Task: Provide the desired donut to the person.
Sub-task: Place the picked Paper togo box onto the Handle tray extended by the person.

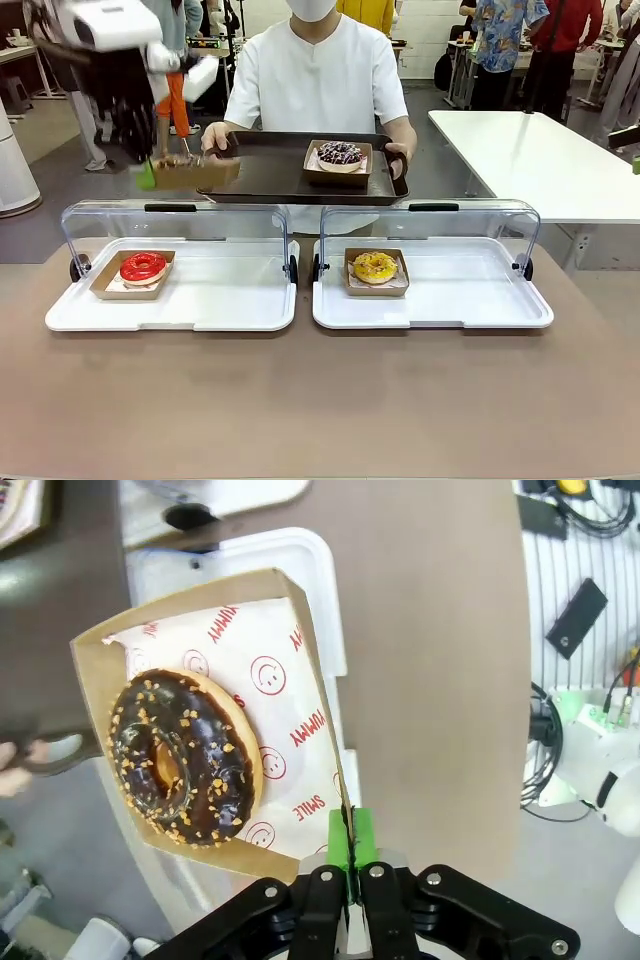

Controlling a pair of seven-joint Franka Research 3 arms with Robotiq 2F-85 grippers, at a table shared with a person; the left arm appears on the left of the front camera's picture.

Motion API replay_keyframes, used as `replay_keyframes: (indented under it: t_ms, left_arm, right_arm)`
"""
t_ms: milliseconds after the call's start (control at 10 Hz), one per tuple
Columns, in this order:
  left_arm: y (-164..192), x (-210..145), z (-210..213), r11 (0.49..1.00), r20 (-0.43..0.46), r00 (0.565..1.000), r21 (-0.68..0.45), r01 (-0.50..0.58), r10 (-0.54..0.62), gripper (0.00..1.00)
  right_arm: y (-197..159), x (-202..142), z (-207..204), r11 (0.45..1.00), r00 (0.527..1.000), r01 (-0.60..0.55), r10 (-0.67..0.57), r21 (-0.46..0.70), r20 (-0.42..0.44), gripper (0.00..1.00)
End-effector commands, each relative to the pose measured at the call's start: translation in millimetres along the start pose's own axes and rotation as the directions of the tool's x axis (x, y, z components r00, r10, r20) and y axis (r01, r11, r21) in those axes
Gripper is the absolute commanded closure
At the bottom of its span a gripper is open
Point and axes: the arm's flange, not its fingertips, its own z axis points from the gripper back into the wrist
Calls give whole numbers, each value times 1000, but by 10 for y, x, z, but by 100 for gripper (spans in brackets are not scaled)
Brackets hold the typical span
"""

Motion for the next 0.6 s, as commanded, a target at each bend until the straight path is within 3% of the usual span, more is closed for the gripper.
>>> replay_keyframes:
  t_ms: [0,200,500]
  left_arm:
    - [246,105,351,995,-3,1000,92,-25,25,99]
    - [632,241,334,994,18,999,109,-31,30,99]
    - [1422,481,242,993,-2,999,111,48,-49,99]
  right_arm:
    - [-8,8,-4,1000,1000,-5,5,-8,24,0]
    - [-8,8,-4,1000,1000,-5,5,-8,24,0]
    - [-8,8,-4,1000,1000,-5,5,-8,24,0]
